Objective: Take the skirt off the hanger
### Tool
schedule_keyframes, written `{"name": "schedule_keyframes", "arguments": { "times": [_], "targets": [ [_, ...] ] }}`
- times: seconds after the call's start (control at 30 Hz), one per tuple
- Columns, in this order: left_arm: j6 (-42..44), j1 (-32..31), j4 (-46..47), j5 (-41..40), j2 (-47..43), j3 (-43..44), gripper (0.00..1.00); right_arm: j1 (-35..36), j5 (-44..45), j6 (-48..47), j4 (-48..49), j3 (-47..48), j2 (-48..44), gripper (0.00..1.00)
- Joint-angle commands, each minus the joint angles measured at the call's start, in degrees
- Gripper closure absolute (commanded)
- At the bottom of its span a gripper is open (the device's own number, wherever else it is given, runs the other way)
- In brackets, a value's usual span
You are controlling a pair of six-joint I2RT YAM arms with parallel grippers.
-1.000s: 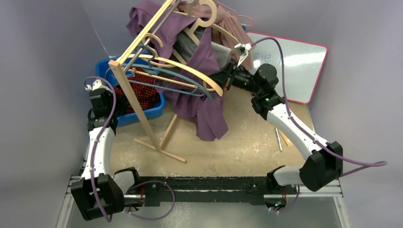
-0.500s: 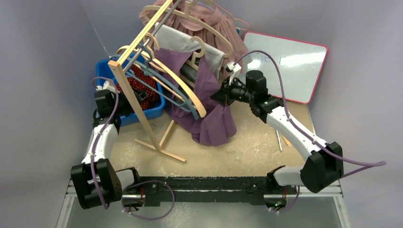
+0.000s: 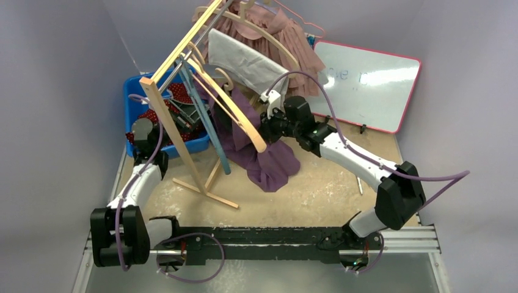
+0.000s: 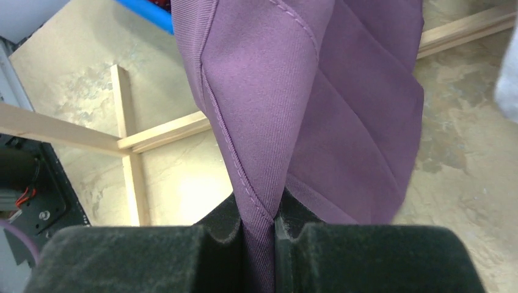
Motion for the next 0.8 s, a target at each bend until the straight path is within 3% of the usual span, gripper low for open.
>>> {"name": "schedule_keyframes", "arguments": {
  "times": [0.0, 0.1, 0.3, 0.47, 0.77],
  "targets": [
    [-8.4, -1.6, 19.8, 1.9, 2.3, -0.2, 0.00, 1.5, 0.6, -0.5, 7.7, 0.5, -1.7, 1.00],
    [-10.1, -4.5, 25.5, -0.2, 4.0, -0.3, 0.02, 2.8, 0.9, -1.2, 7.1, 0.3, -0.5, 1.00],
    [-10.3, -8.4, 31.1, -8.0, 5.9, 0.3, 0.19, 4.0, 2.0, -2.2, 6.9, -1.2, -1.0, 1.00],
    [-13.4, -9.8, 36.6, -12.3, 8.7, 1.3, 0.28, 4.1, 4.3, -3.8, 4.9, -3.0, -0.9, 1.00],
    [-18.2, -12.9, 45.1, -16.4, 15.6, 3.5, 0.27, 5.7, 6.8, -5.2, 4.6, -6.0, -2.4, 1.00]
  ]
}}
